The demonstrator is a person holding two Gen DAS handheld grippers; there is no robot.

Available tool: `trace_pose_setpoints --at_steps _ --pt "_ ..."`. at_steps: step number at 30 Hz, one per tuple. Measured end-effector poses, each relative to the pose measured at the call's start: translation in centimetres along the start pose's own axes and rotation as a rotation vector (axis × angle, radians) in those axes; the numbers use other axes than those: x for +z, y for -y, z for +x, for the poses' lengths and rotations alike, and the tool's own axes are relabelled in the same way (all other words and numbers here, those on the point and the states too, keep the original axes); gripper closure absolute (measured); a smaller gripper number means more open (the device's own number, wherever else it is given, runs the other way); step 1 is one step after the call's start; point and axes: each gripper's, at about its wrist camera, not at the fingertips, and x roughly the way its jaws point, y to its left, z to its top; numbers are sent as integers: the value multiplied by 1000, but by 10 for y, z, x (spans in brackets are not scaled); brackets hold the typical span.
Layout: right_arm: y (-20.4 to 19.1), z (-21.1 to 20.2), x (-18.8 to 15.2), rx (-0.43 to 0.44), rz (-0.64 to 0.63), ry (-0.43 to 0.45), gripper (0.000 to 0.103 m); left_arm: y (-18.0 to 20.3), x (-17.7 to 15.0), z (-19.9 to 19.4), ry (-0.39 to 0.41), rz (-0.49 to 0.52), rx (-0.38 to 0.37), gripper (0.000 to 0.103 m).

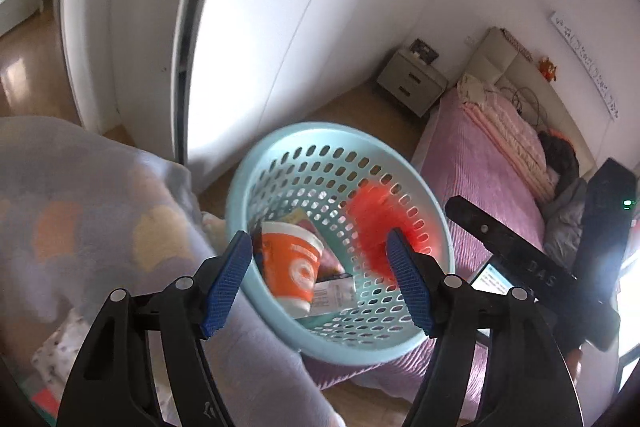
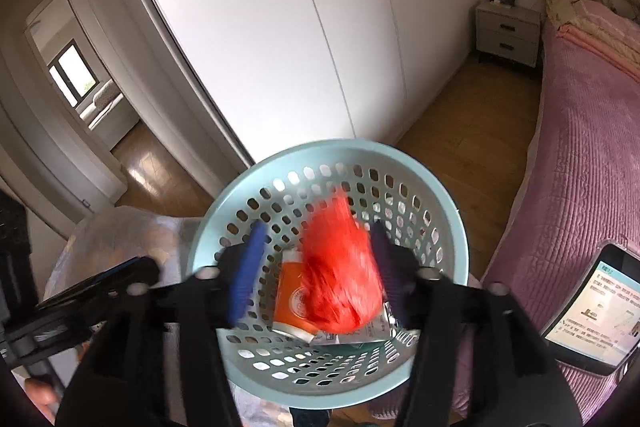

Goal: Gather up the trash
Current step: 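Drop the orange cup into the basket with the left tool while the right tool drops the red bag, then grasp the red-white paper cup with the left tool while the right tool grasps the white dotted wrapper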

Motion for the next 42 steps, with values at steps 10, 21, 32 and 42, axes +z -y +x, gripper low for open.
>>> trace_pose_setpoints --at_steps 10,21,32,42 --pt "-37 -17 -11 55 -73 14 49 -21 -27 -96 152 6 81 35" --pt "-94 -25 -31 134 -177 -5 49 -95 -58 -188 287 -111 282 35" --pt "-140 -24 -52 163 -284 -24 49 -151 -98 -183 221 -247 337 35" --pt "-163 -14 -74 228 -332 -106 49 -152 -93 -157 188 -195 517 28"
